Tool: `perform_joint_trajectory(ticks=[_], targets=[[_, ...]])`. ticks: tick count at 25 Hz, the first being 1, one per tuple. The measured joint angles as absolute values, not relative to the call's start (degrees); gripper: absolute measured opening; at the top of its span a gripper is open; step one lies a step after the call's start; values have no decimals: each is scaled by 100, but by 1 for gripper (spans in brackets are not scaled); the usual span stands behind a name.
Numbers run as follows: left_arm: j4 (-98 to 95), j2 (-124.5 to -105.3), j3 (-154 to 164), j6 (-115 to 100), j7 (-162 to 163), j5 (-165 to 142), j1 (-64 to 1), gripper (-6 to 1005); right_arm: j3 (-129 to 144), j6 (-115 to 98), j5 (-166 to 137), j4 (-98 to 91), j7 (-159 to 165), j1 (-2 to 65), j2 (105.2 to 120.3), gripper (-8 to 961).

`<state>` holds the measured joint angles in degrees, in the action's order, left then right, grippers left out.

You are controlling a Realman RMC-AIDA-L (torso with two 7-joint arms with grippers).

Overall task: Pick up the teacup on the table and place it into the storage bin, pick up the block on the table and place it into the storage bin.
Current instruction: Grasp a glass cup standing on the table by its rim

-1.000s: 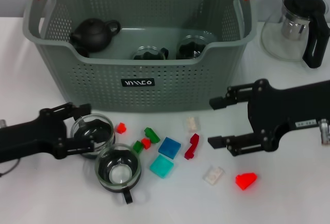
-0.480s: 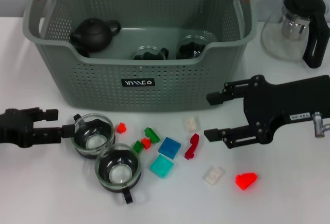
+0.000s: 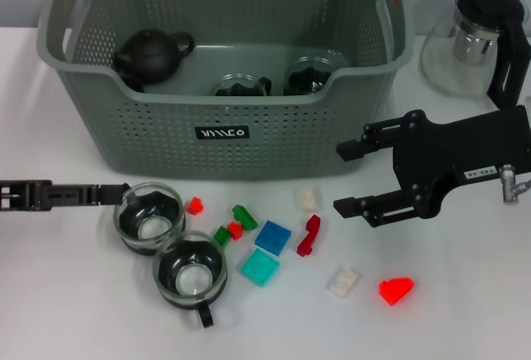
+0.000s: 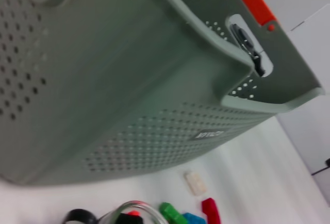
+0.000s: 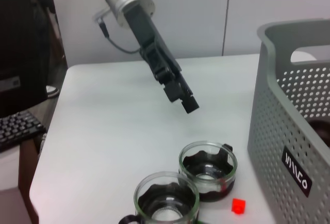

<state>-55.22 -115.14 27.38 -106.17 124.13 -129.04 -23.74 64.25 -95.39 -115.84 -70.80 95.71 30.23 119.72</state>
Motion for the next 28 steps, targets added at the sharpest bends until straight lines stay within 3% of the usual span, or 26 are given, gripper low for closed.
perform_joint_trajectory(ticks=[7, 17, 28], targets=[[-5447, -11500, 2751, -10626, 12545, -12921, -2453, 875, 6468, -9643, -11879, -7055, 9587, 3178, 11992, 757], [-5593, -11257, 2744, -10681, 13766, -13348, -2656, 875, 6453, -9599, -11902, -7003, 9598, 3237, 12009, 757], [-5623, -11440, 2859, -10286, 14298, -14590, -3186, 876, 6428, -9547, -11901, -6762, 9576, 3391, 12008, 756]])
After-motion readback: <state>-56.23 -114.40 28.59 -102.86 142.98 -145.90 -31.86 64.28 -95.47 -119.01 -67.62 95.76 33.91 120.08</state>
